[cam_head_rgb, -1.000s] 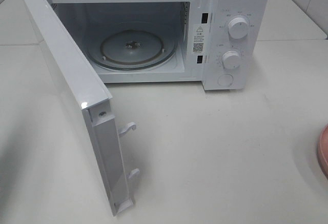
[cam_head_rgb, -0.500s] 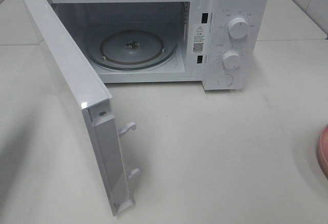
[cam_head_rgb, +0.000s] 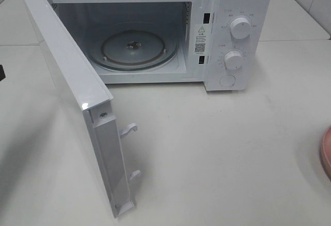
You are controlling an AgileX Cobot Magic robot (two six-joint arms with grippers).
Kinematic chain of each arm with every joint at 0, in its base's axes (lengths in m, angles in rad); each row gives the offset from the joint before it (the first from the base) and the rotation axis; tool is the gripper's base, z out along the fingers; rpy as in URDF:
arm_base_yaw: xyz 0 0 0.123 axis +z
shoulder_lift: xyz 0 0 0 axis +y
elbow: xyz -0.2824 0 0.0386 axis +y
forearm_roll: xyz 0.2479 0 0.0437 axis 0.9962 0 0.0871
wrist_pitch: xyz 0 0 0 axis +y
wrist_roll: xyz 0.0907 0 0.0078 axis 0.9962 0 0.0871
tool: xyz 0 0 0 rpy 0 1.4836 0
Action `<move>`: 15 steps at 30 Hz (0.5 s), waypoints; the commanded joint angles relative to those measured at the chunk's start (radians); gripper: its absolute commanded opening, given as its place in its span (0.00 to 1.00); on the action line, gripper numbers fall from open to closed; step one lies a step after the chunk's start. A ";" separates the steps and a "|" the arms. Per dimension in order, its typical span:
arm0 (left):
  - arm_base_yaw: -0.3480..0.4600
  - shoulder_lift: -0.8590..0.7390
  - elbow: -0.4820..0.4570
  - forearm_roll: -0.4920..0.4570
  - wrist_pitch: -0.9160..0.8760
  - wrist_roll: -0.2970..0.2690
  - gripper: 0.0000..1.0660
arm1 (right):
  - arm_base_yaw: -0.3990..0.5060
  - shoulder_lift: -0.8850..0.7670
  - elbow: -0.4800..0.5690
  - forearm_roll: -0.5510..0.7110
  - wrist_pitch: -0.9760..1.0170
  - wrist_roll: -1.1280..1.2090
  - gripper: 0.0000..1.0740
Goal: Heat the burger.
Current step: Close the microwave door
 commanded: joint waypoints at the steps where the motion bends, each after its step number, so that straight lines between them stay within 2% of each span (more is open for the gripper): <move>1: -0.017 0.062 -0.013 0.045 -0.069 -0.063 0.00 | -0.007 -0.027 -0.001 0.004 -0.009 0.005 0.70; 15: -0.172 0.188 -0.092 0.041 -0.062 -0.061 0.00 | -0.007 -0.027 -0.001 0.004 -0.009 0.005 0.70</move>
